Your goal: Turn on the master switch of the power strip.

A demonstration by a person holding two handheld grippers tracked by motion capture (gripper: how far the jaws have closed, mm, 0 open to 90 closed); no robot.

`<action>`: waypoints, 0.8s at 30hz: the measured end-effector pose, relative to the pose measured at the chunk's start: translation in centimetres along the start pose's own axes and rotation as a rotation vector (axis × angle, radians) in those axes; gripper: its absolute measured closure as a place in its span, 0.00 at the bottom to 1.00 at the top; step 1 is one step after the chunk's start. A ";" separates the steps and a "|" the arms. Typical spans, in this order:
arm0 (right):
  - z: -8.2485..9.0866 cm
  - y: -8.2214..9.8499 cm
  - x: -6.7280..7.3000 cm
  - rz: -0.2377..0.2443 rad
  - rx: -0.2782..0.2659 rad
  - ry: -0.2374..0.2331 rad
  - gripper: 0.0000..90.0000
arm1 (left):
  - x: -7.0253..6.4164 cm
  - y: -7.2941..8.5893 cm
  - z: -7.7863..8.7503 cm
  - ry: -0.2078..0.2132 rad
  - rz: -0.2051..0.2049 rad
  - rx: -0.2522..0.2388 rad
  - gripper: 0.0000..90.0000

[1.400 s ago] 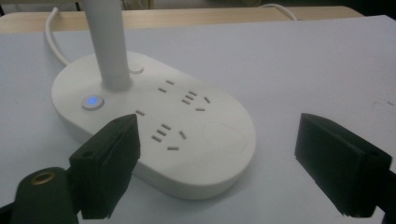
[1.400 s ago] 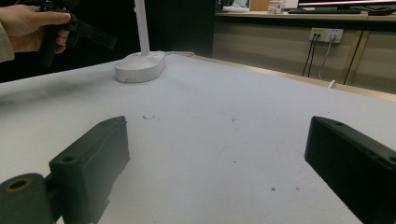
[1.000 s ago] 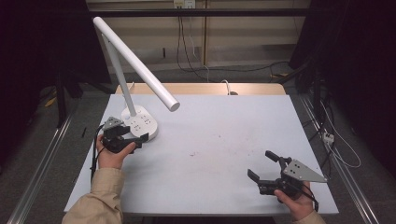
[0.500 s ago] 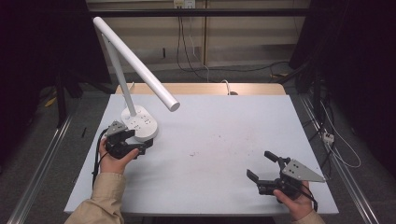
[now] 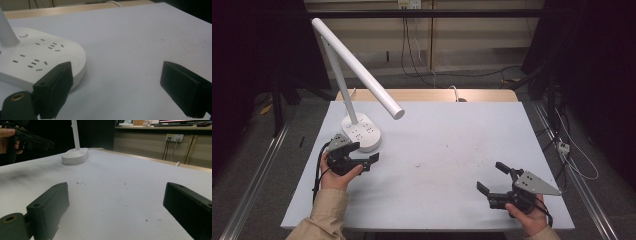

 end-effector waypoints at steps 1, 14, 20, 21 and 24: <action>0.0 0.0 0.0 -0.001 0.002 0.000 0.07 | -0.1 0.1 0.0 0.000 -0.002 -0.001 0.12; -0.1 0.0 0.1 0.000 0.002 -0.003 0.07 | -0.8 1.0 0.5 0.026 -0.003 -0.004 0.12; -0.1 0.0 0.1 -0.002 0.003 -0.003 0.07 | -1.1 1.5 0.8 0.035 -0.016 -0.004 0.12; -0.1 0.0 0.1 -0.002 0.002 -0.003 0.07 | -1.2 1.5 0.8 0.036 -0.007 -0.007 0.12; -0.1 0.0 0.1 0.002 0.002 -0.005 0.07 | -1.4 1.7 1.0 0.041 -0.012 -0.008 0.12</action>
Point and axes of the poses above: each handheld gripper's, and its own axes: z roughly backward along the jaws, y roughly out of its underside, x roughly to its left, the point moved 2 cm from there along -z, roughly forward along the jaws, and after that the axes turned 10 degrees about -y, right-handed, at the moved point
